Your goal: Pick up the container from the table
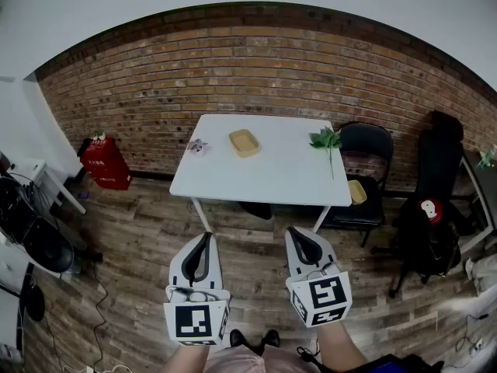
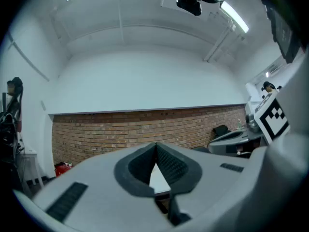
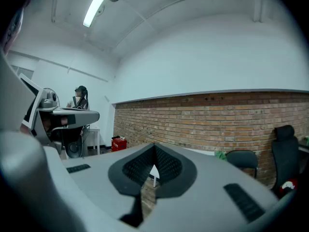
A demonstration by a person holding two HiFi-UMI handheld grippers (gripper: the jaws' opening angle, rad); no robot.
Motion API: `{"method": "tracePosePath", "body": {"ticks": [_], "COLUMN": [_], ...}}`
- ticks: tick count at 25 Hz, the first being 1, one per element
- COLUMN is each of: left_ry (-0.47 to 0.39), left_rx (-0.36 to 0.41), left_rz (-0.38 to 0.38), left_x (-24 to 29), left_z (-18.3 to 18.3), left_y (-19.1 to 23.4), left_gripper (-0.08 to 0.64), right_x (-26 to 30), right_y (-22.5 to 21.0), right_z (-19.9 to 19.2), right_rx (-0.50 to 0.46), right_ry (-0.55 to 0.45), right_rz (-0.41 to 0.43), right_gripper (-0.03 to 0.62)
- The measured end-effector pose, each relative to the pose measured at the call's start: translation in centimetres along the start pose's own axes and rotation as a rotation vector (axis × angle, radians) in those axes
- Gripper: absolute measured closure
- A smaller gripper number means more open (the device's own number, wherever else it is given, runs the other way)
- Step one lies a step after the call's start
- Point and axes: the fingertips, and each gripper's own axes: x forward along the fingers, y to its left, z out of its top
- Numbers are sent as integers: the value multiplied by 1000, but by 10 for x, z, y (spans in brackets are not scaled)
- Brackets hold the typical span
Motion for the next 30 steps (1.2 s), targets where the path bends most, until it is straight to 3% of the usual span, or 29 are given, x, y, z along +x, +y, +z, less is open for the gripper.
{"method": "tracePosePath", "body": {"ticks": [6, 7, 8, 17, 21, 30], "left_ry": [11, 10, 10, 36, 34, 73], "left_rx": [0, 1, 2, 10, -29, -39], "left_rz": [2, 4, 7, 48, 73, 88], "left_x": [-4, -5, -5, -5, -1, 29], "left_z": [-3, -3, -3, -7, -11, -37], "left_y": [-6, -7, -8, -28, -36, -22], "left_gripper": [551, 551, 551, 551, 551, 551], "right_x": [-6, -6, -6, -15, -13, 23], "right_y": [-6, -6, -7, -33, -44, -62], "right_z": [-5, -6, -6, -10, -15, -28], "right_rx": [30, 42, 48, 30, 4, -3], "right_ry": [4, 9, 8, -4, 1, 37], "right_rz": [-3, 17, 28, 36, 48, 53], "right_gripper": [588, 426, 368, 402, 403, 410]}}
